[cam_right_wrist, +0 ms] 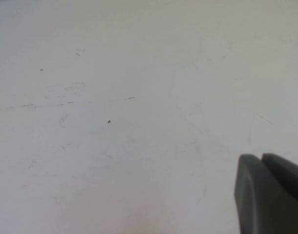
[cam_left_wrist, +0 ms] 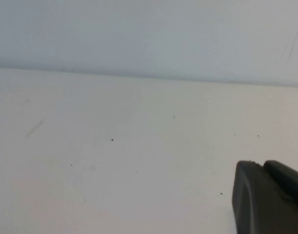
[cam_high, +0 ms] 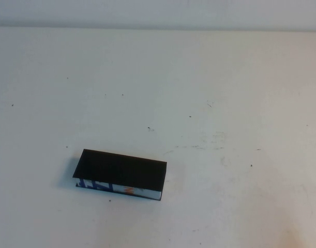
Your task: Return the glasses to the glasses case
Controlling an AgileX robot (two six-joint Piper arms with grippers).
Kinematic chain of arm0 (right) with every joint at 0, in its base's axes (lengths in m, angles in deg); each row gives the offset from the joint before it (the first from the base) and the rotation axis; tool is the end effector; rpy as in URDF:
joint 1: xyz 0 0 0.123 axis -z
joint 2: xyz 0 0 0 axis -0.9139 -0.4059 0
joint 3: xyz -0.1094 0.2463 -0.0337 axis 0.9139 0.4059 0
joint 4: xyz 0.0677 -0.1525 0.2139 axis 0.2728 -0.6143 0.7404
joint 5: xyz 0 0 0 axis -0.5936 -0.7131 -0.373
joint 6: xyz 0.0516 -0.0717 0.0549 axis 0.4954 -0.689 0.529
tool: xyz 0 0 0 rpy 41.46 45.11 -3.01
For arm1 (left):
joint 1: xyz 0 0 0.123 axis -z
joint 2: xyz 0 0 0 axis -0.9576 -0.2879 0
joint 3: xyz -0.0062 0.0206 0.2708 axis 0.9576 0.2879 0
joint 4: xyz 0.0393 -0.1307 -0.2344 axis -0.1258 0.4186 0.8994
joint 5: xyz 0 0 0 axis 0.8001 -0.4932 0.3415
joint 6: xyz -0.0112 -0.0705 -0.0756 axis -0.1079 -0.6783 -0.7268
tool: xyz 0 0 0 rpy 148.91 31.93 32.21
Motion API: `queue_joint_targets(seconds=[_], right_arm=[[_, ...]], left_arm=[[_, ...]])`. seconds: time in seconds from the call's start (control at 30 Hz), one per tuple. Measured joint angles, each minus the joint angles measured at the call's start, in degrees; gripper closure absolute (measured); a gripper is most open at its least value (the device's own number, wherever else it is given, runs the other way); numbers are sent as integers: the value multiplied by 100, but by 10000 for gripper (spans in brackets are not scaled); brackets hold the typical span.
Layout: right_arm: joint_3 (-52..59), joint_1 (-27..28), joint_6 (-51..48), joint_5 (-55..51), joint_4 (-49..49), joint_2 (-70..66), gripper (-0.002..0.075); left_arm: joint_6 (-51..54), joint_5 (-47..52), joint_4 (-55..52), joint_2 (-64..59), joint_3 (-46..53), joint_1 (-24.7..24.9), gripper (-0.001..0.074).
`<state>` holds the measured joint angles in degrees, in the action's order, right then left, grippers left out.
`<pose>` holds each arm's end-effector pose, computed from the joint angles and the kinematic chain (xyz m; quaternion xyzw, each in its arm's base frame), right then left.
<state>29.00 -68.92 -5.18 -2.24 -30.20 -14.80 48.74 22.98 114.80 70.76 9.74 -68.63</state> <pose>0.0988 0.0071 0.1686 0.0116 0.8007 0.0518 0.5966 0.1118 -0.0099 0.1918 0.0014 0.7271 -0.0597 0.6839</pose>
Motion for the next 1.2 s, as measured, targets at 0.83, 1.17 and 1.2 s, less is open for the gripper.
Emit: queue_joint_targets(seconds=[0.83,1.17,1.2], right_arm=[[0,0,0,-12,0,0,737],[0,0,0,-12,0,10,737],[0,0,0,-12,0,10,737]], left_arm=[[-5891,1628,-6862,700,0,-200,739],[-5968,2145,-6838,710,0,-308,739],[-5968,2157,-6829,710,0,-308,739]])
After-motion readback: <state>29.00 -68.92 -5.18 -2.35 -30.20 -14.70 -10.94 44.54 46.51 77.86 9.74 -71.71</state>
